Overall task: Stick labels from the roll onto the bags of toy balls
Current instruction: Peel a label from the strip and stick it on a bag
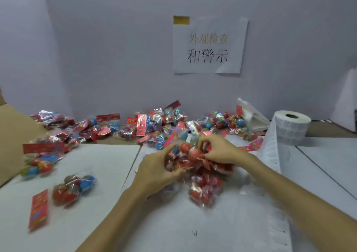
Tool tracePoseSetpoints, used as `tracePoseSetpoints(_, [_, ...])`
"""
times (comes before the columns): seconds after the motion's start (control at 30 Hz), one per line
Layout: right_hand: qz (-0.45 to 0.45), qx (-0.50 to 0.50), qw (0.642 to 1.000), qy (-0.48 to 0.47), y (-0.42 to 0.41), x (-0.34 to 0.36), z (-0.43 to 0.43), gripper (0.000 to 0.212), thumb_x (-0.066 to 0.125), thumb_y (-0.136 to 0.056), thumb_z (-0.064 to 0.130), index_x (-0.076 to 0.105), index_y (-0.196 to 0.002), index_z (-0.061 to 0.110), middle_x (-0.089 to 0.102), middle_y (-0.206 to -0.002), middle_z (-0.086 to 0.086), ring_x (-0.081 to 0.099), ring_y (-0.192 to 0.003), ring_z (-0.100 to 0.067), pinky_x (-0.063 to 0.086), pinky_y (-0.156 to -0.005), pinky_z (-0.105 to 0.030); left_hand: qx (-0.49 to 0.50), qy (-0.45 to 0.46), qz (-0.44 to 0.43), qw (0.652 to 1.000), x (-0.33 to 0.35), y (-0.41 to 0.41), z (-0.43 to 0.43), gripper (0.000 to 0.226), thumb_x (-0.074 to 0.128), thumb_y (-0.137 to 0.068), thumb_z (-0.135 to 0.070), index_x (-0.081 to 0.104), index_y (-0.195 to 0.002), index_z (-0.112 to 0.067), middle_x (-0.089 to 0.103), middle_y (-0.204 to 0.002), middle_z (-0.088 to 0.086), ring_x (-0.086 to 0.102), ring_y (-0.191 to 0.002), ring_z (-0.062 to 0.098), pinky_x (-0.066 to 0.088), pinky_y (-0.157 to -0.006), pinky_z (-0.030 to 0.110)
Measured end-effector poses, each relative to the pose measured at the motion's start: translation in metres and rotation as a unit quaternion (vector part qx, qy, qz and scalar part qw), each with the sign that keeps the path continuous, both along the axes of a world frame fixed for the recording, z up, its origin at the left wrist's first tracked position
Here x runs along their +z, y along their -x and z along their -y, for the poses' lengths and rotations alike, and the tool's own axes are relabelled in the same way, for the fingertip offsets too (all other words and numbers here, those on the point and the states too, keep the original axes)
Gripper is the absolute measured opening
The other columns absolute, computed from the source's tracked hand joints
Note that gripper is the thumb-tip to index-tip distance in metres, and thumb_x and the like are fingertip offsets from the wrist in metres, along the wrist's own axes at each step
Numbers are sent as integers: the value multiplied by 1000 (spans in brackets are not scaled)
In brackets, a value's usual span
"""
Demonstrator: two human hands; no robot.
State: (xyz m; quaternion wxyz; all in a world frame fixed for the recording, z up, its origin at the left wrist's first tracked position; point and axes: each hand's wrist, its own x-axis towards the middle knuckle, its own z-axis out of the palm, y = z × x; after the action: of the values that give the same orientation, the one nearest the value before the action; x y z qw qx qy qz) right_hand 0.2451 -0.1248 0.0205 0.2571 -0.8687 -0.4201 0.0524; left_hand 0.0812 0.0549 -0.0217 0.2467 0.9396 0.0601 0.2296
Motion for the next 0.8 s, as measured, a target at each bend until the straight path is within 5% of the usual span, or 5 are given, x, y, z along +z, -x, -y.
tracePoseSetpoints(0.2, [-100, -9, 993, -68, -9, 11, 37, 23, 78, -83, 23, 72, -100, 39, 68, -107, 10, 66, -96, -21, 57, -87, -38, 31, 38, 33, 998, 0, -9, 15, 76, 74, -82, -57, 43, -150, -40, 72, -110, -9, 66, -88, 8, 59, -87, 34])
tracePoseSetpoints(0.37, [-9, -106, 979, -176, -2, 6, 33, 51, 74, -89, 39, 54, -135, 29, 45, -135, 5, 49, -118, -12, 37, -97, -30, 169, -35, 194, 966, -1, -2, 14, 63, 86, -80, -23, 58, -136, -14, 65, -125, 4, 62, -112, 23, 50, -102, 44])
tracePoseSetpoints(0.57, [-41, -141, 989, 27, 24, -4, 46, 96, 80, -78, 55, 28, -154, 28, 36, -154, -4, 51, -126, -22, 43, -101, -37, 150, -33, 240, 959, 3, 9, 19, 25, 78, -87, -14, 69, -109, -12, 68, -108, 4, 65, -91, 21, 54, -84, 33])
tracePoseSetpoints(0.67, [-39, -153, 988, 5, 28, -6, 52, 76, 80, -84, 39, 38, -146, 27, 57, -130, -1, 60, -104, -16, 47, -82, -25, 98, -40, 268, 958, 7, 11, 26, 14, 78, -86, -8, 70, -97, -12, 68, -92, -4, 61, -73, 9, 56, -67, 17])
tracePoseSetpoints(0.8, [-64, -200, 968, -139, 26, -4, 65, 23, 76, -84, 10, 62, -97, 23, 70, -99, 4, 64, -87, -6, 44, -62, -19, 12, -65, 261, 963, 10, 11, 38, 15, 81, -83, -2, 71, -89, -12, 57, -69, -18, 49, -53, -1, 39, -52, 2])
